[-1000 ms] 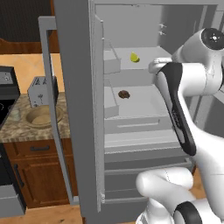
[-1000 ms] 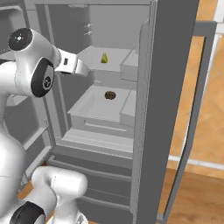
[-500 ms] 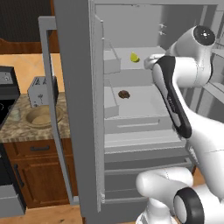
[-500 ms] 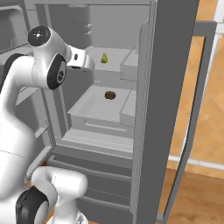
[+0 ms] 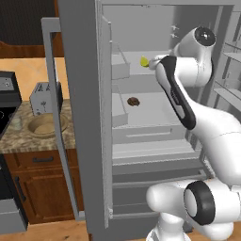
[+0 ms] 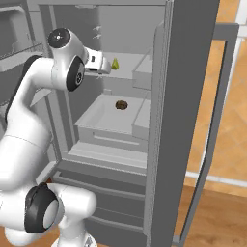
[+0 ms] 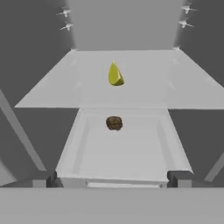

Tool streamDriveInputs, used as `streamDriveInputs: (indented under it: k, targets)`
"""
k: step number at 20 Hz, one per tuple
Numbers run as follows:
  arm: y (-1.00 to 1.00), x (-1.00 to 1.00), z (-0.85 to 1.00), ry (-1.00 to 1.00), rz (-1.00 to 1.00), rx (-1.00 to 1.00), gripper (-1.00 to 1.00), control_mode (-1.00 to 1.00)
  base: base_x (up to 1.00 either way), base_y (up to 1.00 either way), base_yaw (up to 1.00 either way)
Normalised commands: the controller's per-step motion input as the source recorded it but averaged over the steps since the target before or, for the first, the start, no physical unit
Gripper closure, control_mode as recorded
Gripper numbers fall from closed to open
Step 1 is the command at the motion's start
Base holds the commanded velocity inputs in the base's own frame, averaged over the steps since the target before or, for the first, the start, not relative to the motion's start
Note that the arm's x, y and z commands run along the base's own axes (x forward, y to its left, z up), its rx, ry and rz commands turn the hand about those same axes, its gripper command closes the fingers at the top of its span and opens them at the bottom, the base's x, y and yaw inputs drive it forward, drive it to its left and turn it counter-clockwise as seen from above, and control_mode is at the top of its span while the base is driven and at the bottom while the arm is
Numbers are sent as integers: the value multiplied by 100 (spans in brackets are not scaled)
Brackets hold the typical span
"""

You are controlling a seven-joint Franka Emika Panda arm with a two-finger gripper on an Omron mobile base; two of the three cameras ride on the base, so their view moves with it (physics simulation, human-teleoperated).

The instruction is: Grab a lemon wedge from the fridge and one ice cube from the ice bowl, and put them in the glass of lemonade.

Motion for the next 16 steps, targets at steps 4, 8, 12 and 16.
streamDriveInputs:
  k: [4,8,12,16]
  targets:
    - [-11,59,-14,5,6,0,-100,-100,0,0,0]
    - [-1,68,-17,8,6,0,-100,-100,0,0,0]
    - [0,65,-12,5,5,0,-100,-100,0,0,0]
    - [-4,48,-6,0,2,0,-100,-100,0,0,0]
